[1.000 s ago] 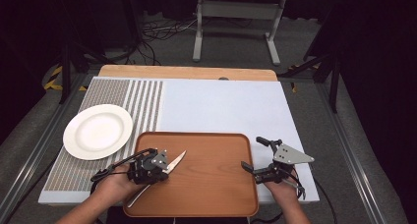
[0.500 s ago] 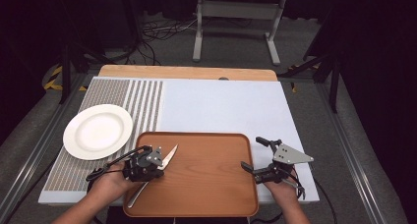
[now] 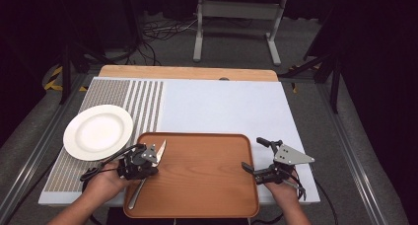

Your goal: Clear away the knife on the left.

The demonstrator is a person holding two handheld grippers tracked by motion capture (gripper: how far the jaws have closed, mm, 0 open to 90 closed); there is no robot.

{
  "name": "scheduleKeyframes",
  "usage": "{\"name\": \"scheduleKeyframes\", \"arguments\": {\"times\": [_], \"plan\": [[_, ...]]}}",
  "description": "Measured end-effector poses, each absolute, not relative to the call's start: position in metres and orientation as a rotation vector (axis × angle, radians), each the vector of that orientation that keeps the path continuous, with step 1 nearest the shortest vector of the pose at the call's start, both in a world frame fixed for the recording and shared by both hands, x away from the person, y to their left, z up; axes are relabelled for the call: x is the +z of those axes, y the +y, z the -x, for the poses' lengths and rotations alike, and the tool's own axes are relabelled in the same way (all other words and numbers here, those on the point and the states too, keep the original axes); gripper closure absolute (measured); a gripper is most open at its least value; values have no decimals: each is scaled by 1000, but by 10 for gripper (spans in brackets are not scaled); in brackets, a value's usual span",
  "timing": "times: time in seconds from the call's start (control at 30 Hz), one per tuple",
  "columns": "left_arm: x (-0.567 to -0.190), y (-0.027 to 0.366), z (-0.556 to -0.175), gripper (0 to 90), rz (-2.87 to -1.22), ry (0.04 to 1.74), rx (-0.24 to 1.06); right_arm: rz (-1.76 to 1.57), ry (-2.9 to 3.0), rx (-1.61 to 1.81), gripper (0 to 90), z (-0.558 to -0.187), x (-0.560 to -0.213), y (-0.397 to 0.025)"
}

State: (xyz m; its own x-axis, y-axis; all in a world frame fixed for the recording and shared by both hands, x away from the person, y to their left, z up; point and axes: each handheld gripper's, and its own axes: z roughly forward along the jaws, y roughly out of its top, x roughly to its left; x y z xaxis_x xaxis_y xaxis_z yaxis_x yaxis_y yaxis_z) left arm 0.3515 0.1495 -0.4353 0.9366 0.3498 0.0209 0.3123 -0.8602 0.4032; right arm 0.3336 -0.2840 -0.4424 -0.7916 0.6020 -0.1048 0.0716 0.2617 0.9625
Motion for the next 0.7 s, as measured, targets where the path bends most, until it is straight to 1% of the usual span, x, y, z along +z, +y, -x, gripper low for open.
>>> {"name": "scheduleKeyframes", "arguments": {"times": [0.7], "plan": [[-436,171,-354,899,-2681,579,151,-613,2084,1552,24,-335,-443,-284]]}}
